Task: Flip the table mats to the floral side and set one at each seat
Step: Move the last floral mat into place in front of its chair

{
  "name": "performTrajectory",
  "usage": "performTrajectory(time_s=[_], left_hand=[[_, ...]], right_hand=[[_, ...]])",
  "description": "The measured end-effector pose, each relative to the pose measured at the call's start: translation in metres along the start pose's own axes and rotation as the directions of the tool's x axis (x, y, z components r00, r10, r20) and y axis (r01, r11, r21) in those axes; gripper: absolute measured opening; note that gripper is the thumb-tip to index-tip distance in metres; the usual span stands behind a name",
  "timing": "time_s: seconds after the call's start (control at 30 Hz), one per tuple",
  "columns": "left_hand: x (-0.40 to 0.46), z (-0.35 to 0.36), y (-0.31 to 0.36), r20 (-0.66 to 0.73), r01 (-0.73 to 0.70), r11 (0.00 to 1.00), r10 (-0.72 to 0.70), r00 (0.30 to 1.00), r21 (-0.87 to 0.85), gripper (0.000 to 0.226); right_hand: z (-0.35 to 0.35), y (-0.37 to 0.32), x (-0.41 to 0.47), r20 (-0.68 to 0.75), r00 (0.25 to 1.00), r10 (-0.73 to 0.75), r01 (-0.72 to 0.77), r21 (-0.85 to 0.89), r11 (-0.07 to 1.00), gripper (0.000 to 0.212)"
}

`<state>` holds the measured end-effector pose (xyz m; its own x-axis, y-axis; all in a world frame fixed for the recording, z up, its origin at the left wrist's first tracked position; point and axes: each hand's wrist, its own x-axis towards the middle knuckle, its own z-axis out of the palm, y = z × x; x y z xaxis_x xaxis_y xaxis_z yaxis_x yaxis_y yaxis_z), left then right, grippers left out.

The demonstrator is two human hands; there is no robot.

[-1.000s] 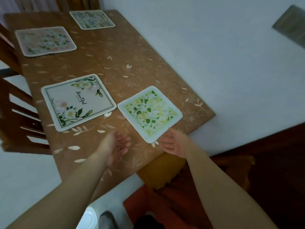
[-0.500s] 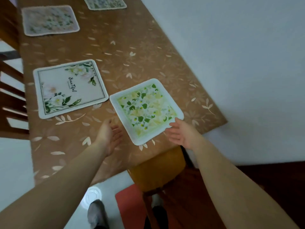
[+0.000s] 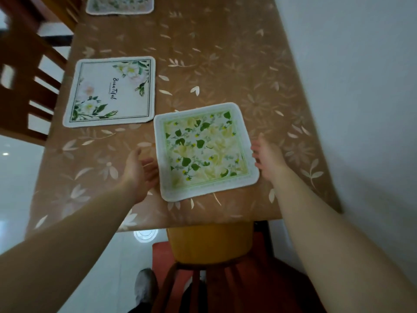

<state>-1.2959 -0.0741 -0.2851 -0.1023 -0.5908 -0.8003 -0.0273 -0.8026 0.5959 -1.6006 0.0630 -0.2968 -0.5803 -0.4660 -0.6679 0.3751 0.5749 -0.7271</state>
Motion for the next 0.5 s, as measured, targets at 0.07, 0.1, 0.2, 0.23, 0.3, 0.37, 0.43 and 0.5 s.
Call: performTrajectory(time_s=[0.07,0.1,0.2,0.23,0.3,0.37,0.43,0.5], left_hand=[[-0.001,0.006,-0.001,-0.016,-0.024,1.0,0.024,1.0,0.008,0.062],[-0.001,0.008,-0.001,-0.033,-0.039,0.999,0.039,0.999,0.009,0.061],[0.0,0.016,0.0,-0.073,-0.082,0.997,0.083,0.994,0.016,0.056],[0.0,0.017,-0.001,-0.08,-0.088,0.996,0.089,0.993,0.02,0.055],[-0.002,0.019,-0.004,-0.078,-0.09,0.996,0.092,0.993,0.029,0.054],[-0.005,0.017,-0.009,-0.056,-0.095,0.995,0.097,0.994,0.039,0.055],[-0.009,0.015,-0.015,-0.023,-0.104,0.993,0.105,0.994,0.054,0.057],[-0.013,0.012,-0.021,-0.008,-0.103,0.994,0.103,0.995,0.04,0.058]], right_hand=[[-0.001,-0.003,0.007,0.011,1.0,-0.005,0.005,-0.011,1.0,0.05],[-0.002,-0.004,0.01,0.016,1.0,-0.018,0.018,-0.023,1.0,0.051],[-0.006,-0.003,0.018,0.037,0.998,-0.059,0.061,-0.055,0.997,0.053],[-0.007,-0.001,0.019,0.05,0.997,-0.061,0.064,-0.06,0.996,0.055],[-0.009,0.003,0.019,0.077,0.995,-0.056,0.061,-0.058,0.996,0.053],[-0.009,0.005,0.015,0.102,0.994,-0.03,0.035,-0.047,0.998,0.054],[-0.012,0.009,0.01,0.087,0.996,0.012,-0.007,-0.053,0.999,0.061],[-0.019,0.015,0.003,0.087,0.995,0.041,-0.036,-0.06,0.998,0.063]])
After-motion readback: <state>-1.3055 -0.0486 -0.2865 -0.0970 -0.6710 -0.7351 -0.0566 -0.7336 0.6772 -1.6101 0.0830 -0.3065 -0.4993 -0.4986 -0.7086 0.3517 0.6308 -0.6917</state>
